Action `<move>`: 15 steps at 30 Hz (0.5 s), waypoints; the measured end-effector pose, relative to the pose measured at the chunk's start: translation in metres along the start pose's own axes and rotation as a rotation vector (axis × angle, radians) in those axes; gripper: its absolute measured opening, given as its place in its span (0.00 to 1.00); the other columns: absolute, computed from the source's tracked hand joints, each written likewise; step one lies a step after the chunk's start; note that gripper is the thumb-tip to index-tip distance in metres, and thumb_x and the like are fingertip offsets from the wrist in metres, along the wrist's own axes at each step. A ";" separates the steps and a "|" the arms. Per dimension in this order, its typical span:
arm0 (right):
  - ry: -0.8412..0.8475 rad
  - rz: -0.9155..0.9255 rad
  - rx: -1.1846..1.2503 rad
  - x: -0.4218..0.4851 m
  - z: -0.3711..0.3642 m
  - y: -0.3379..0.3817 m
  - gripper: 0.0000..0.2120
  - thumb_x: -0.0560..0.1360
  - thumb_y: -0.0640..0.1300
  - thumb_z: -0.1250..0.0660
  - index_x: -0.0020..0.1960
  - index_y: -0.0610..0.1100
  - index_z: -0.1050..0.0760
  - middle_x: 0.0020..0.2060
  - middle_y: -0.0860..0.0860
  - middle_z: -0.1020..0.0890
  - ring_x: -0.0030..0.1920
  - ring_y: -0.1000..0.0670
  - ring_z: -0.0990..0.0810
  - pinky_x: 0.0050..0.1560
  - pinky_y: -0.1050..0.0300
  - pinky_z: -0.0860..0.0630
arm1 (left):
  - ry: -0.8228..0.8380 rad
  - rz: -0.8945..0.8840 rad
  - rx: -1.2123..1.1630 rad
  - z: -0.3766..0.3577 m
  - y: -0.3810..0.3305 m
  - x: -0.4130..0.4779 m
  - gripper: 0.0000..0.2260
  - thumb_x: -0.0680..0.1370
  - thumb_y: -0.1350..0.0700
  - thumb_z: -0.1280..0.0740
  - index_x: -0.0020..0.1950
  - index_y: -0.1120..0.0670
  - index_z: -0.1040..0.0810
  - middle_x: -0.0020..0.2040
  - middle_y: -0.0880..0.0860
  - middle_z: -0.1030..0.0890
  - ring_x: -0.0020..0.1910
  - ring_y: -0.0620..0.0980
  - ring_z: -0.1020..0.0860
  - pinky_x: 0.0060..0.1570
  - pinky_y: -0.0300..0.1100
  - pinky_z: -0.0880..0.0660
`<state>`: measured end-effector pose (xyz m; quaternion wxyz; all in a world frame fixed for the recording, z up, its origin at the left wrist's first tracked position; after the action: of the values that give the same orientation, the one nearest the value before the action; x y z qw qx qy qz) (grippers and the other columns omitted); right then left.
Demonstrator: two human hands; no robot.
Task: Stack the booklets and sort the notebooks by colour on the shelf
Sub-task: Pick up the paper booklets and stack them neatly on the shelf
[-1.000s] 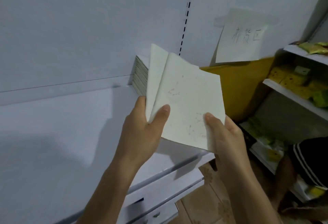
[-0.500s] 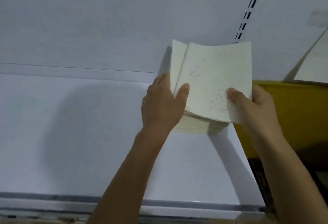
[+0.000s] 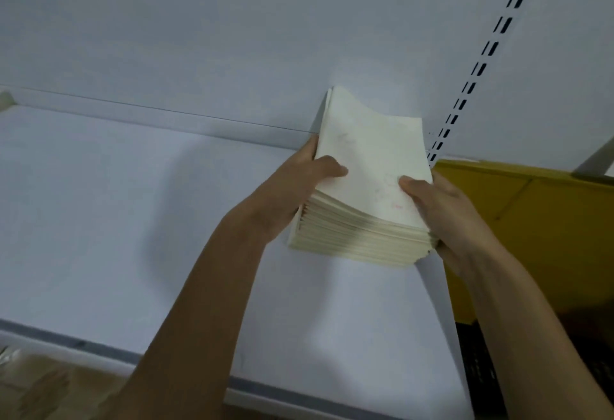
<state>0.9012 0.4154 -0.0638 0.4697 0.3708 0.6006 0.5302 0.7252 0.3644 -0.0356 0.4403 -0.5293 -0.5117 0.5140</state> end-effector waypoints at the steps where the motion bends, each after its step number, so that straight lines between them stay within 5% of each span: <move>1: -0.018 -0.014 0.039 0.000 0.002 -0.001 0.09 0.78 0.46 0.37 0.57 0.52 0.24 0.44 0.57 0.15 0.43 0.55 0.16 0.38 0.58 0.22 | -0.011 -0.004 -0.069 0.001 0.000 -0.001 0.14 0.78 0.58 0.38 0.63 0.51 0.26 0.54 0.51 0.18 0.50 0.47 0.19 0.40 0.36 0.24; 4: -0.010 -0.093 0.283 0.000 0.003 -0.012 0.12 0.77 0.50 0.37 0.57 0.48 0.21 0.49 0.50 0.15 0.49 0.49 0.16 0.47 0.52 0.20 | -0.062 -0.006 -0.219 0.001 0.001 0.004 0.11 0.79 0.54 0.38 0.60 0.53 0.23 0.51 0.51 0.17 0.47 0.47 0.18 0.38 0.37 0.23; 11: 0.017 -0.204 0.467 0.008 -0.006 -0.015 0.18 0.76 0.47 0.35 0.63 0.41 0.24 0.55 0.44 0.17 0.47 0.45 0.16 0.40 0.53 0.18 | -0.092 0.061 -0.181 -0.001 0.014 0.014 0.08 0.77 0.50 0.35 0.49 0.52 0.21 0.37 0.49 0.16 0.36 0.46 0.18 0.32 0.37 0.23; 15: 0.028 -0.201 0.535 0.011 -0.008 -0.019 0.20 0.77 0.45 0.36 0.67 0.39 0.28 0.57 0.42 0.19 0.48 0.44 0.17 0.40 0.52 0.19 | -0.083 0.056 -0.228 0.001 0.023 0.018 0.09 0.77 0.50 0.36 0.47 0.53 0.20 0.38 0.50 0.16 0.38 0.48 0.17 0.33 0.38 0.22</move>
<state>0.8910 0.4206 -0.0841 0.3969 0.4129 0.7593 0.3090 0.7252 0.3800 -0.0605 0.3413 -0.5684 -0.5695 0.4859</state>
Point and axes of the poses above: each hand's wrist, its own x-axis towards the middle knuckle, its own z-axis out of the back of the hand, y = z × x, the point moved 7 cm from there along x, towards the middle knuckle
